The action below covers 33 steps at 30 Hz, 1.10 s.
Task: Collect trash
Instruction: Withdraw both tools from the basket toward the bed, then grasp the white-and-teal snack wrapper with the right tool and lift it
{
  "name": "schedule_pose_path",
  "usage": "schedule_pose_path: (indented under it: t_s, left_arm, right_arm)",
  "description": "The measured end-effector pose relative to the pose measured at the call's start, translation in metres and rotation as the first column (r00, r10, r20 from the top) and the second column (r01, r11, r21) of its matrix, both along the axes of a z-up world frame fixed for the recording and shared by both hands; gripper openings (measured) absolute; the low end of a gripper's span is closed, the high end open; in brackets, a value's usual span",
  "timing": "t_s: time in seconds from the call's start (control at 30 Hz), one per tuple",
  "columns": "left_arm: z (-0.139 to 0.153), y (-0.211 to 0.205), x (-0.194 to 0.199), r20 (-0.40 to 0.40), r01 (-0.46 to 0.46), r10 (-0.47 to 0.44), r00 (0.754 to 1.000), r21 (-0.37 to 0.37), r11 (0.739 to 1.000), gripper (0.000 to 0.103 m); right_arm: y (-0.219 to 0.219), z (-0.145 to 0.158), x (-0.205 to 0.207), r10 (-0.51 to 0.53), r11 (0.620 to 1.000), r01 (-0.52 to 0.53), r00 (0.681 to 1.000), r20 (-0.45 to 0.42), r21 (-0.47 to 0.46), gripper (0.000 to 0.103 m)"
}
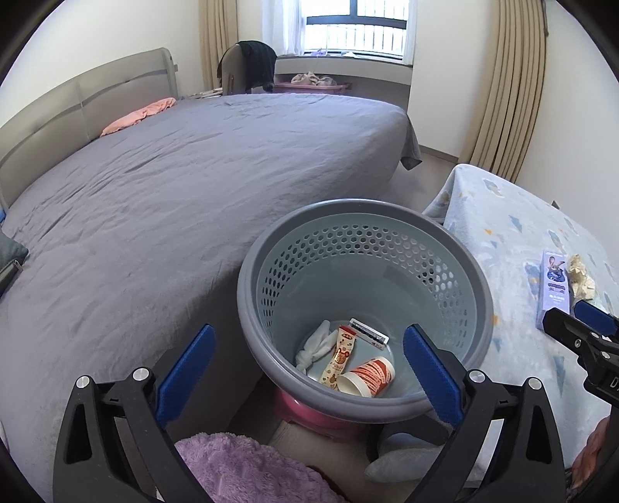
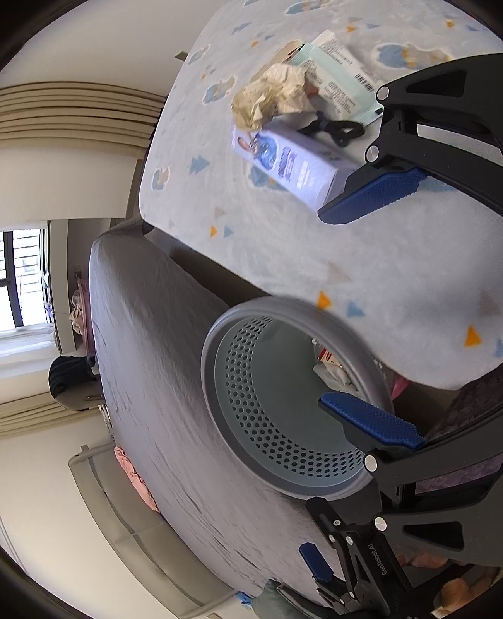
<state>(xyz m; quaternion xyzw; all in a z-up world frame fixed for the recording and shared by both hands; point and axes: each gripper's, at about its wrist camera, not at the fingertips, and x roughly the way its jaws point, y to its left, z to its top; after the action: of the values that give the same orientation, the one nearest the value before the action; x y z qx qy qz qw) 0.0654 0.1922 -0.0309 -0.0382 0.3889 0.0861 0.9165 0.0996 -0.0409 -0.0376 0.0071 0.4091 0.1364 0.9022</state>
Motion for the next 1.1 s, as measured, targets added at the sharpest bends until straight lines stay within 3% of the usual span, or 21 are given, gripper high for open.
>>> schedule_pose_path:
  t_s: [0.4, 0.77, 1.1]
  left_arm:
    - [0.006, -0.045, -0.006, 0.003, 0.058, -0.058, 0.998, -0.020, 0.998, 0.096]
    - [0.007, -0.098, 0.000, -0.006, 0.139, -0.139, 0.990, -0.023, 0.990, 0.096]
    - [0.011, -0.133, 0.004, -0.004, 0.195, -0.195, 0.981, -0.016, 0.981, 0.096]
  right_arm:
    - [-0.076, -0.005, -0.031, -0.134, 0.991, 0.134, 0.991, -0.007, 0.005, 0.086]
    - [-0.164, -0.018, -0.043, -0.333, 0.943, 0.333, 0.941, -0.055, 0.001, 0.086]
    - [-0.186, -0.030, -0.018, -0.387, 0.918, 0.393, 0.916, -0.110, 0.044, 0.086]
